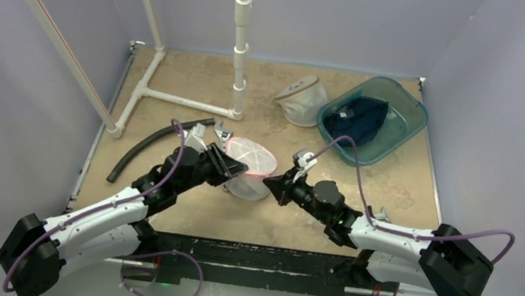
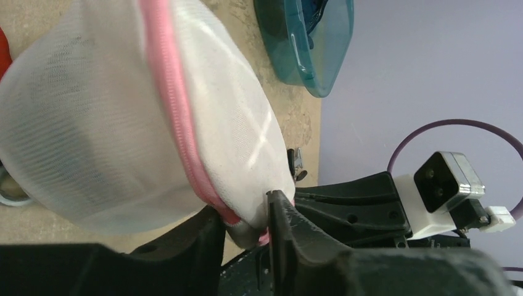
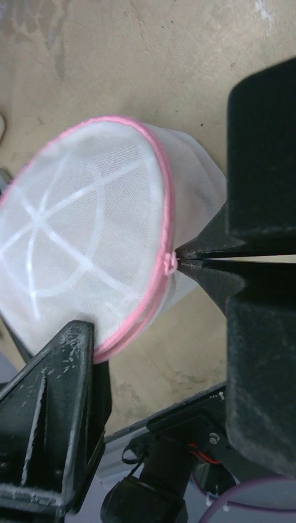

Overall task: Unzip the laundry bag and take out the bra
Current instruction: Unzip the laundry bag at the center of the board.

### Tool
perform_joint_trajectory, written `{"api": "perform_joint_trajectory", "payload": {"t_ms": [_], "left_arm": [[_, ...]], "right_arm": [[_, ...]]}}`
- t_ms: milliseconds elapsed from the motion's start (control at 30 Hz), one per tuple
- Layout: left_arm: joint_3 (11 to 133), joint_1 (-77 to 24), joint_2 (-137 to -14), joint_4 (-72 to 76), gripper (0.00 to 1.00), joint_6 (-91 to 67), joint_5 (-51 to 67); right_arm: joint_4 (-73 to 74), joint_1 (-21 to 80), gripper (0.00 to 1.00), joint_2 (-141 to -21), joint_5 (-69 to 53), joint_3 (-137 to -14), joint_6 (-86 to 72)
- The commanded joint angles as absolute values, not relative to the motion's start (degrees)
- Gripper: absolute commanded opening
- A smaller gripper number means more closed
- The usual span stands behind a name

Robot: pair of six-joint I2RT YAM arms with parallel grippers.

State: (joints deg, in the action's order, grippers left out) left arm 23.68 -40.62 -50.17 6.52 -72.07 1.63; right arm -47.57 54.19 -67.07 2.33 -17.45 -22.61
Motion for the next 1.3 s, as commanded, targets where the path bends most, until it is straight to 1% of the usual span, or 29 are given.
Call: {"api": "perform_joint_trajectory", "payload": {"t_ms": [0,33,67,100,167,267,400,533,567,600,633,667,767,800,833,900,1000,1067,1100,1200,1267], "left_arm": [[25.9,-40.4,-48.6,4.7,0.41,-70.1,1.2],[26.0,-40.4,-48.4,4.2,0.52,-69.9,1.1],[26.3,-40.4,-48.2,3.2,0.6,-70.0,0.8],[26.7,-40.4,-47.9,2.0,0.66,-70.0,0.2],[27.4,-40.4,-46.9,-0.9,0.73,-70.2,-1.5],[27.2,-40.5,-44.4,-2.3,0.75,-72.7,-2.8],[28.8,-40.7,-44.1,-2.4,0.75,-74.7,-3.0],[33.2,-40.7,-44.6,-9.3,0.75,-71.9,-5.8],[33.9,-40.8,-44.3,-12.0,0.75,-71.4,-7.3],[34.4,-40.8,-43.8,-14.8,0.75,-71.3,-8.7],[34.7,-40.7,-43.2,-17.1,0.76,-70.9,-10.1],[35.0,-40.7,-42.5,-19.8,0.76,-70.9,-11.6],[36.3,-40.7,-40.4,-28.4,0.76,-72.2,-15.6],[36.9,-40.8,-39.9,-31.0,0.77,-73.0,-16.6],[37.3,-40.7,-39.0,-32.9,0.77,-73.5,-17.1],[36.8,-40.7,-37.4,-33.7,0.78,-75.6,-16.2],[31.9,-41.0,-35.5,-27.1,0.77,-79.9,-10.8],[28.3,-43.0,-35.8,-21.3,0.77,-83.1,-9.1],[27.0,-45.2,-36.4,-19.4,0.76,-84.4,-10.2],[26.5,-56.9,-39.5,-15.5,0.76,-88.3,-18.1],[27.1,-61.5,-42.6,-13.5,0.76,-89.5,-21.7]], "right_arm": [[-47.3,53.9,0.0,-63.0,4.6,-17.9,-20.6],[-46.8,53.9,0.0,-62.3,4.8,-17.7,-20.5],[-46.4,53.9,0.0,-61.9,4.9,-17.6,-20.4],[-45.8,54.0,0.0,-61.5,5.1,-17.5,-20.3],[-45.2,53.9,0.0,-61.3,5.4,-17.5,-20.2],[-45.0,53.9,0.0,-61.5,5.7,-17.5,-20.3],[-45.5,53.9,0.0,-61.7,5.5,-17.4,-20.5],[-44.5,54.0,0.0,-61.4,6.1,-17.3,-21.9],[-44.1,53.9,0.02,-61.4,6.3,-17.1,-23.9],[-43.9,53.8,0.2,-61.3,6.8,-17.1,-24.7],[-43.6,53.2,0.35,-61.4,6.6,-17.2,-25.7],[-43.2,51.9,0.45,-61.6,5.4,-17.3,-27.3],[-45.2,44.5,0.69,-60.8,-1.8,-15.3,-34.7],[-45.9,41.7,0.75,-60.4,-4.5,-14.6,-37.2],[-46.1,39.3,0.78,-60.2,-6.9,-14.4,-39.3],[-46.7,35.2,0.8,-61.0,-11.3,-14.6,-42.7],[-48.5,32.3,0.8,-65.1,-17.8,-16.8,-46.8],[-50.1,31.8,0.81,-68.4,-20.3,-18.4,-48.6],[-50.7,31.7,0.81,-70.1,-21.4,-19.3,-49.2],[-52.2,31.7,0.8,-74.7,-23.6,-21.3,-51.3],[-52.6,31.7,0.79,-76.2,-24.1,-22.1,-51.8]]}}
